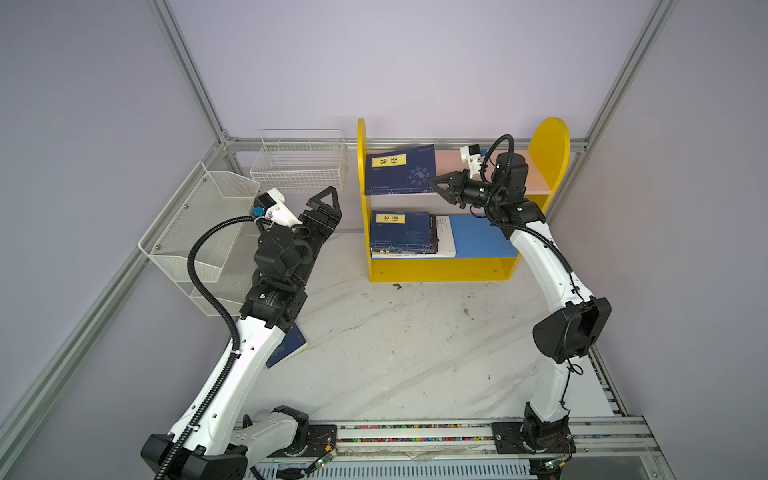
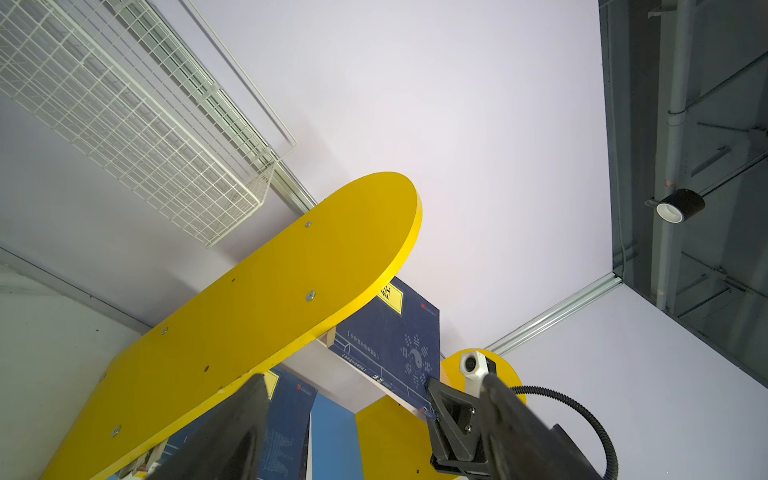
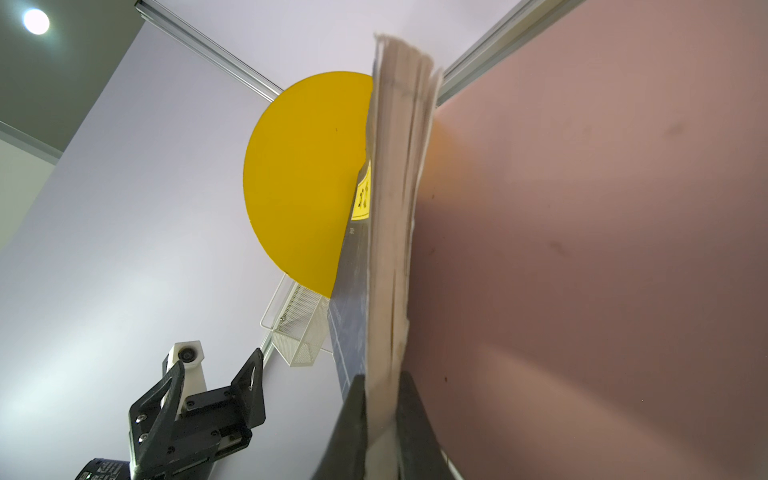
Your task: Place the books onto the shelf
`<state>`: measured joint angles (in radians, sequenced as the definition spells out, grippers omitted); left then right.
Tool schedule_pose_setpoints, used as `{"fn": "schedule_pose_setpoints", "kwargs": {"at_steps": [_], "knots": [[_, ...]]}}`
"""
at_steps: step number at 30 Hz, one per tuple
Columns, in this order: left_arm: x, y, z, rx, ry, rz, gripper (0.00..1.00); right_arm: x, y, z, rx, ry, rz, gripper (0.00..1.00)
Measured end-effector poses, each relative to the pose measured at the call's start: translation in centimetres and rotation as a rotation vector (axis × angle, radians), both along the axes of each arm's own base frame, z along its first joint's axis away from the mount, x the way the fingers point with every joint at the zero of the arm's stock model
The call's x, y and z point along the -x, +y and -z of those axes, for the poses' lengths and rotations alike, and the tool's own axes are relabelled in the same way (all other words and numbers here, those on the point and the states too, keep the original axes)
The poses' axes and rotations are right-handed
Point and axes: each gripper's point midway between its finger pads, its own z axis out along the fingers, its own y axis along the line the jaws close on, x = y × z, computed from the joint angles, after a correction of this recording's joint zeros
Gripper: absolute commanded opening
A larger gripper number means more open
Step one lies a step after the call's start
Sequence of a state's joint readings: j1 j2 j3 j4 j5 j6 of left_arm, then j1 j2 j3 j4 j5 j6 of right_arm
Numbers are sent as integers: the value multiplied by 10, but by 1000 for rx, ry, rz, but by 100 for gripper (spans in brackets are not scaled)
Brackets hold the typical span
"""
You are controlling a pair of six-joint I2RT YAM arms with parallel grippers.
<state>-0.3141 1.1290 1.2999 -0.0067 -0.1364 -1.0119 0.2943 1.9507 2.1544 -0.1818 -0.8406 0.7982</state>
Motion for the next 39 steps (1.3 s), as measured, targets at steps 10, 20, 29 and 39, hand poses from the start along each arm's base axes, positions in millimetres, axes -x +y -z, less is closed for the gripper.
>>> {"fn": "schedule_pose_setpoints", "kwargs": {"at_steps": [10,20,29,39], "knots": [[3,2,5,-2,16,-3,83,-8,-4,-6,80,-73,108,51],[-14,-11,50,-168,147,37,95,-13,-26,-7,204,-122,247,60],[-29,-44,95,-473,216,209,99,10,-38,0,328,-217,288,59],[-36,-50,66,-690,81,242,93,30,-53,-9,379,-423,341,54]]}}
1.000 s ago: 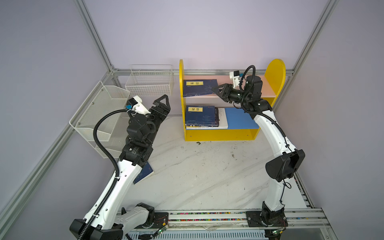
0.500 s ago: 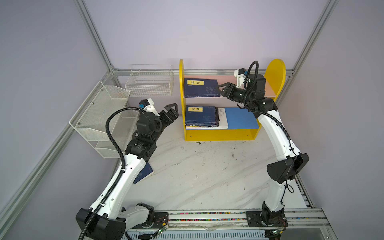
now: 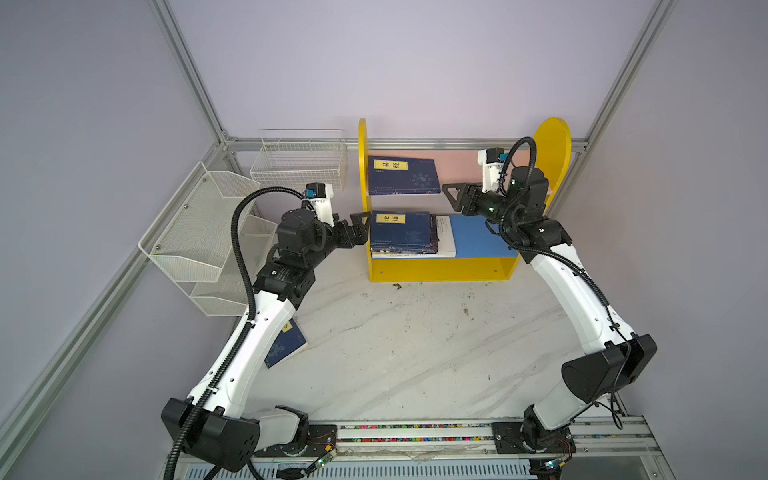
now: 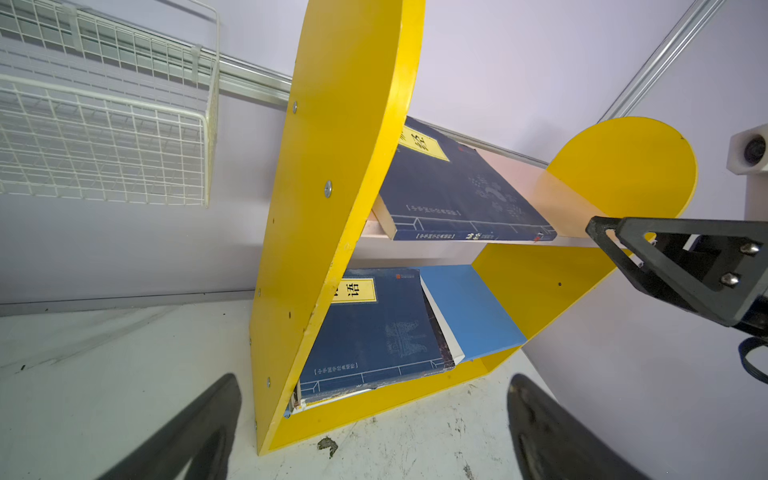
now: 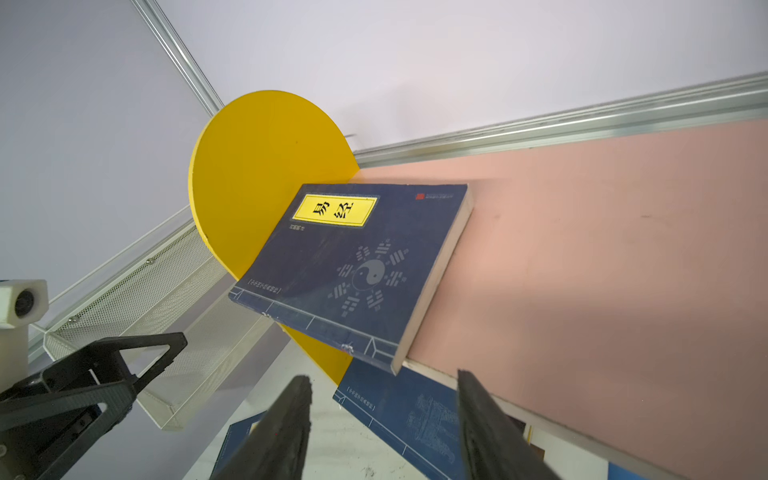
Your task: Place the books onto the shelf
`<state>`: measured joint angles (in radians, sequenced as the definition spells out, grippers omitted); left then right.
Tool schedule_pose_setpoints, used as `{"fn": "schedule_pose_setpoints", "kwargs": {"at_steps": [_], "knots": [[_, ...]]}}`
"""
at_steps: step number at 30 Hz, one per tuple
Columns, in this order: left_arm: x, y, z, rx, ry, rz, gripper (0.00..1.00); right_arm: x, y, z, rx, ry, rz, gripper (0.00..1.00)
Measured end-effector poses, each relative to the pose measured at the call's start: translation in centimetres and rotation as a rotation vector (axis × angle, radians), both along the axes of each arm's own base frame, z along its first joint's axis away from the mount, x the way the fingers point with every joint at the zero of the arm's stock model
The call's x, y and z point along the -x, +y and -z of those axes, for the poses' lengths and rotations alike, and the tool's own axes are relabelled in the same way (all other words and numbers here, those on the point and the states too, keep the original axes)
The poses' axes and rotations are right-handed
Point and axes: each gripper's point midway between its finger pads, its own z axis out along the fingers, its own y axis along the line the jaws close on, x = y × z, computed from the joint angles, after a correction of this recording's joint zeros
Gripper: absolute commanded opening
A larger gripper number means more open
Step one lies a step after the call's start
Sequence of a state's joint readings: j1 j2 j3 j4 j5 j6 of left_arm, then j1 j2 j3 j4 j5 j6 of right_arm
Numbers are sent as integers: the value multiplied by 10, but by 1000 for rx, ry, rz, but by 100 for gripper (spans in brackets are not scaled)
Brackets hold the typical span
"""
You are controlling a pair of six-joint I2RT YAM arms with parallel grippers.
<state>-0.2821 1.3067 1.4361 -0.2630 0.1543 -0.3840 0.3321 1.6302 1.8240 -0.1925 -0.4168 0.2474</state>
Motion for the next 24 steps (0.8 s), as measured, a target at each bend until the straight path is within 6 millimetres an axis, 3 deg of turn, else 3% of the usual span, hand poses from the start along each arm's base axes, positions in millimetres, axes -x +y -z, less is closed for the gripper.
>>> {"fn": "schedule_pose_setpoints", "kwargs": {"at_steps": [4,16,24], "knots": [[-17,-8,4,-9,-7,22,87,-6,1,8,7,-25,16,49],[-67,-22,43,16,36,16,76,-9,21,20,17,-72,46,41],[-69,-25,26,55,-18,38,76,-14,33,23,15,-94,53,37]]}}
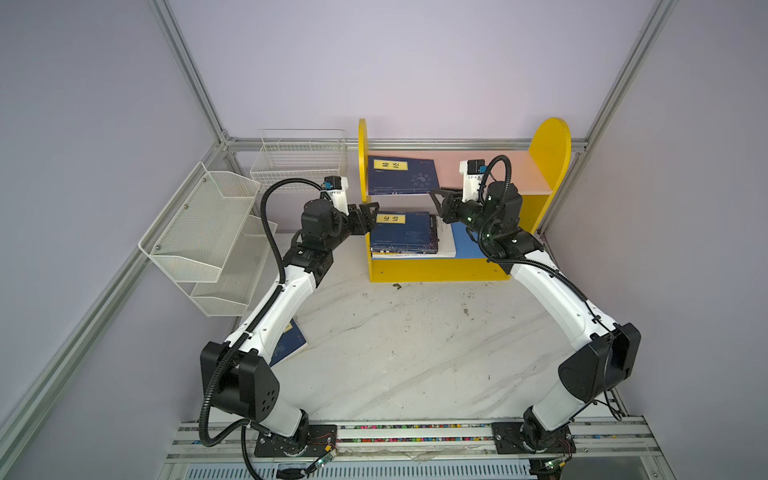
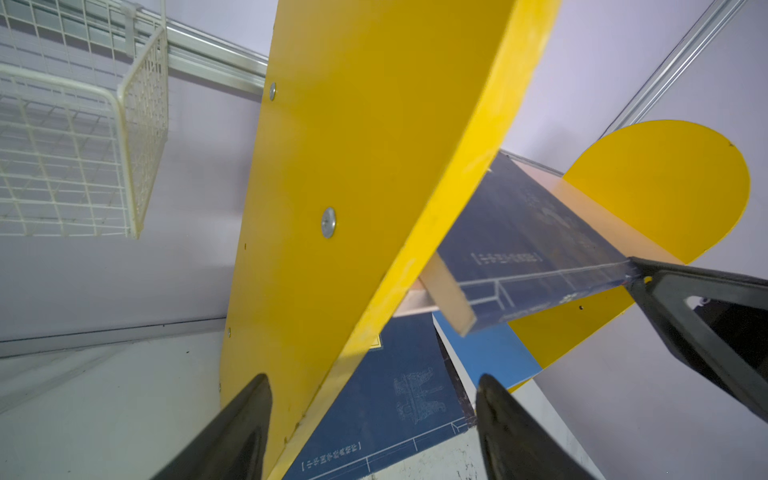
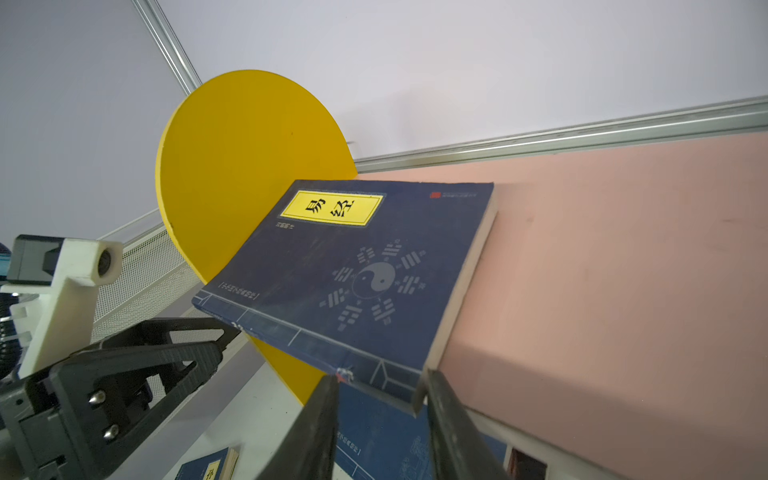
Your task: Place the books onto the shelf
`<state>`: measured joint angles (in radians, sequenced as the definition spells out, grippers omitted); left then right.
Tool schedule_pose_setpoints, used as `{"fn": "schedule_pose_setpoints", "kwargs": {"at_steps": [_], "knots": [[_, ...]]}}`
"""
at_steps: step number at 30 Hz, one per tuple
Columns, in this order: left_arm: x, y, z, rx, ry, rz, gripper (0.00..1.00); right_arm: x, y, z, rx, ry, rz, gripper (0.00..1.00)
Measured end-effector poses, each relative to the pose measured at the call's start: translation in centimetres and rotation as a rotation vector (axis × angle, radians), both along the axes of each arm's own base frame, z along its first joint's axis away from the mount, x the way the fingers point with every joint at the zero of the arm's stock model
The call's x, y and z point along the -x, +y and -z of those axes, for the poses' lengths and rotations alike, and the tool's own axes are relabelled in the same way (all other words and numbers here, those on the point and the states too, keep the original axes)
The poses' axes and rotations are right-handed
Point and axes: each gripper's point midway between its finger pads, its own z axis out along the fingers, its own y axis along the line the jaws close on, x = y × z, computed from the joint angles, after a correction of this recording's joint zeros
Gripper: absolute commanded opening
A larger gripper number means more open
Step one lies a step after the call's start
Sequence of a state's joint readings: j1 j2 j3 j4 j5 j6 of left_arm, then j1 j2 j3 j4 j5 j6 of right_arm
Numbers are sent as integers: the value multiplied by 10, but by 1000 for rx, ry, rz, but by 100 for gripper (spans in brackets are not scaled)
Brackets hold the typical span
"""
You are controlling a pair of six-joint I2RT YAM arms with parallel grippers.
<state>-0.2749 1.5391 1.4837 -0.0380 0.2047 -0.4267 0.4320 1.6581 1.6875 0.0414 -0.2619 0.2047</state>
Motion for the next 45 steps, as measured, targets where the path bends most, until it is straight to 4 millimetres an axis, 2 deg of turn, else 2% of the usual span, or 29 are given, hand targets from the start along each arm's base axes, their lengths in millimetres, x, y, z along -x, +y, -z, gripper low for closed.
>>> {"fn": "schedule_pose_setpoints", "kwargs": {"at_steps": [4,10,16,17,22,34,36,39,42,45], "knots": [[0,-1,-6,11,-22,14,67,-6,6,-3,-6,-19,11,34],[0,1,-10,22,-30,18,65,-15,9,-7,-15,-42,43,31],[-3,9,-17,67,-37,7,62,-17,8,-7,-17,-46,61,29],[-3,11,-19,76,-43,5,62,-17,8,-7,-17,-46,62,30],[-6,20,-30,129,-64,-6,61,-14,12,-10,-19,-57,51,48],[-20,14,-24,178,-46,16,53,-9,12,-7,10,-76,49,46],[-20,14,-24,179,-46,16,53,-9,12,-7,15,-80,50,50],[-20,14,-24,180,-46,17,53,-7,14,-7,24,-89,45,63],[-20,14,-24,180,-46,15,54,-4,14,-7,38,-98,48,64],[-20,15,-26,182,-49,9,54,-2,13,-5,56,-99,53,61]]}}
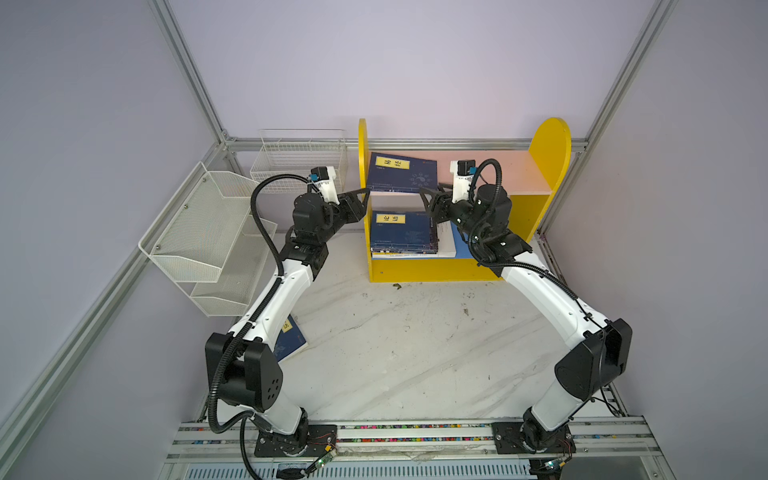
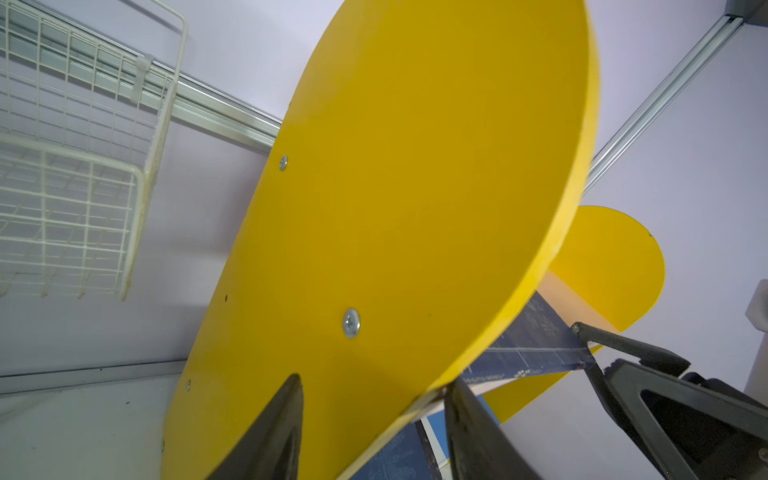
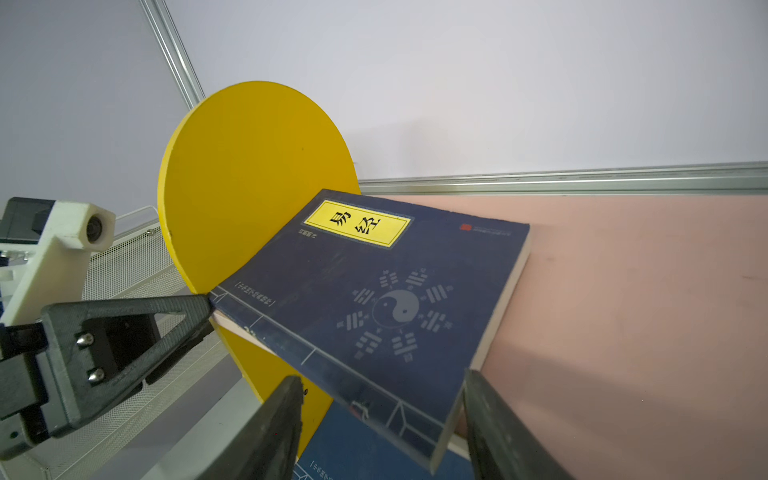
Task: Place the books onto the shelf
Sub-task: 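Open the right gripper and draw it back while the left gripper withdraws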
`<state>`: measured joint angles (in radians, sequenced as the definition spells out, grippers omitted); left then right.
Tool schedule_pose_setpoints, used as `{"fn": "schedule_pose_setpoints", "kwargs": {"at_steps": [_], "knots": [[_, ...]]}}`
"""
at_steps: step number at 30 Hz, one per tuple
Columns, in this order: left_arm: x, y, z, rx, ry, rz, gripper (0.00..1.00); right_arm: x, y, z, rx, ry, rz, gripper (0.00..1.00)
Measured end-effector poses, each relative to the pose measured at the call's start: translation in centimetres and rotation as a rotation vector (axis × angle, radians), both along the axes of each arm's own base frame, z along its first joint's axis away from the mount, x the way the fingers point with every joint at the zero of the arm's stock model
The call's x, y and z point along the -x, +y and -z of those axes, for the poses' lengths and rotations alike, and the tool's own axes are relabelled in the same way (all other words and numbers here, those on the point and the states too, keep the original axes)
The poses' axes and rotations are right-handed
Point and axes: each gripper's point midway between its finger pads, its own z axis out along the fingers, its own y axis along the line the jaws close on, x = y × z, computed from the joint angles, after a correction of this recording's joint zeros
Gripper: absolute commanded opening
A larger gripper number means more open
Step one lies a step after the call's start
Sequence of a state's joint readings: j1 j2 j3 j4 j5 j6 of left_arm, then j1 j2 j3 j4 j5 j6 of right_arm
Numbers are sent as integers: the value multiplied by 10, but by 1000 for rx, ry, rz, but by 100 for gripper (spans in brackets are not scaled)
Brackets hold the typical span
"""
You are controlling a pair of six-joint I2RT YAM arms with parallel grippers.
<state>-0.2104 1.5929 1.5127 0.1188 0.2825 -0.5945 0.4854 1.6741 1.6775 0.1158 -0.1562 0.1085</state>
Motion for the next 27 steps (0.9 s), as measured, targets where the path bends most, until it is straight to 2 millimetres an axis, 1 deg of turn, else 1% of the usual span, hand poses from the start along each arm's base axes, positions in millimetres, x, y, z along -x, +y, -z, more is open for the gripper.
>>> {"fn": "schedule_pose_setpoints", "kwargs": {"at_steps": [4,9,13,16,19,20,22,23,24,27], "knots": [[3,2,-6,10,-8,-6,54,-1,-1,3,29,-6,7,54],[12,5,-19,24,-28,-14,54,-3,-2,3,58,-7,19,45],[25,11,-32,32,-55,-30,54,-10,-2,2,68,-16,40,39],[36,16,-38,34,-65,-48,56,-13,-4,2,70,-20,55,38],[50,24,-41,35,-65,-76,60,-14,-5,1,71,-20,68,39],[55,27,-41,35,-64,-88,61,-14,-6,1,71,-20,73,42],[65,34,-40,36,-56,-114,66,-14,-6,1,70,-21,72,54],[70,39,-37,35,-45,-135,68,-14,-5,1,68,-23,72,59],[74,43,-32,34,-30,-153,70,-13,-4,0,66,-25,71,61],[88,60,-4,29,58,-235,73,-9,-5,-1,63,-27,67,64]]}}
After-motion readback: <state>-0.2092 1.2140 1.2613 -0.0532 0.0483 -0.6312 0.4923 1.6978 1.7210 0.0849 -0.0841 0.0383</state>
